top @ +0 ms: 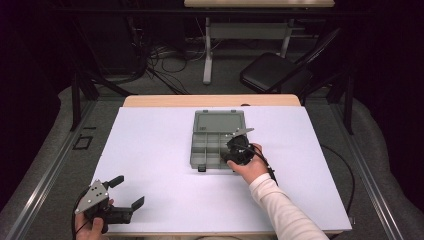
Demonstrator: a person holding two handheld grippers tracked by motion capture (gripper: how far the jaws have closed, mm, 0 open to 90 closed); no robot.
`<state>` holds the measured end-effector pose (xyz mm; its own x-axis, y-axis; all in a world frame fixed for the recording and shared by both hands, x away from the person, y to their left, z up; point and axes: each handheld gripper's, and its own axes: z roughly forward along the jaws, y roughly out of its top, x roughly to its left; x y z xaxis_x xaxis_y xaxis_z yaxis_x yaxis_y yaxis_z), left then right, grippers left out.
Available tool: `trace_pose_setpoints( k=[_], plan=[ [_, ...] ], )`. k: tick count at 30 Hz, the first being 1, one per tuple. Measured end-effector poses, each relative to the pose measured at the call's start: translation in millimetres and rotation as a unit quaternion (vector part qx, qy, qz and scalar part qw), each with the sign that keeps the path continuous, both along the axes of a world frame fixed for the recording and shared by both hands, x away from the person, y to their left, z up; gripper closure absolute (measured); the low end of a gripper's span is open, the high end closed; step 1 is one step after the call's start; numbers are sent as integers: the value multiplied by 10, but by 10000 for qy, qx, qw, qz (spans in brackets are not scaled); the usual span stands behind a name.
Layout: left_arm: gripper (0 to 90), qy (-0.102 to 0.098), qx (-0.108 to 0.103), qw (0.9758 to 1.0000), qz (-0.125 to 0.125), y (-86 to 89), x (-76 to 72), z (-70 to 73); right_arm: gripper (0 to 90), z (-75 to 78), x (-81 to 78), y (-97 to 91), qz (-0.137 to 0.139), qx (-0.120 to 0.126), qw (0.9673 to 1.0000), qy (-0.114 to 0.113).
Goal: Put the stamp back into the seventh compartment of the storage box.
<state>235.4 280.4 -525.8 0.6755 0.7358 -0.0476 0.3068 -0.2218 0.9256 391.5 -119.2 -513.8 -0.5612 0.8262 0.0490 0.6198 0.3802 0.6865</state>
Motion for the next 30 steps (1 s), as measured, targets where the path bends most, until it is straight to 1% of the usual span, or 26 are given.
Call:
trace_pose_setpoints(
  k=[2,6,7,8,9,11,12,13,16,18,22,23,25,27,28,30],
  plan=[
    [5,16,-4,10000,12,-6,8,-1,540,17,-2,-11,25,39,10000,15],
    [5,28,21,10000,-6,-24,17,-2,457,33,9,-33,26,81,9999,-64],
    [5,8,47,10000,-24,-25,23,-3,427,42,7,-41,9,34,9999,-104],
    [5,11,54,10000,-34,-27,26,-4,399,43,6,-45,-4,23,9998,-200],
    [5,10,56,10000,-33,-28,27,-6,362,49,4,-49,-27,-55,9996,-292],
    [5,18,49,10000,-30,-21,26,-10,304,49,5,-50,-71,-98,9992,-392],
    [5,26,27,10000,-19,-18,21,-10,292,54,7,-55,-73,-85,9992,-374],
    [5,13,23,10000,-4,-8,12,-7,271,58,12,-59,-97,-43,9990,-435],
    [5,11,10,10000,19,-4,7,-2,248,72,11,-62,-86,15,9991,-416],
    [5,-7,1,10000,14,-8,17,1,221,78,11,-53,-81,82,9988,-469],
    [5,1,34,10000,-33,-29,36,-3,175,91,-3,-38,-78,62,9988,-475],
    [5,3,35,10000,-37,-29,35,-4,151,96,-7,-36,-70,39,9989,-459],
    [5,3,50,10000,-36,-22,34,-5,148,100,-11,-36,-68,42,9989,-456],
    [5,4,1,10000,-31,-17,38,-6,146,102,-15,-37,-67,58,9990,-428],
    [5,6,-12,10000,-27,-17,40,-6,145,102,-14,-37,-63,105,9990,-435],
    [5,4,13,10000,-46,-19,39,-6,145,110,-15,-40,-58,111,9990,-418]
  ],
)
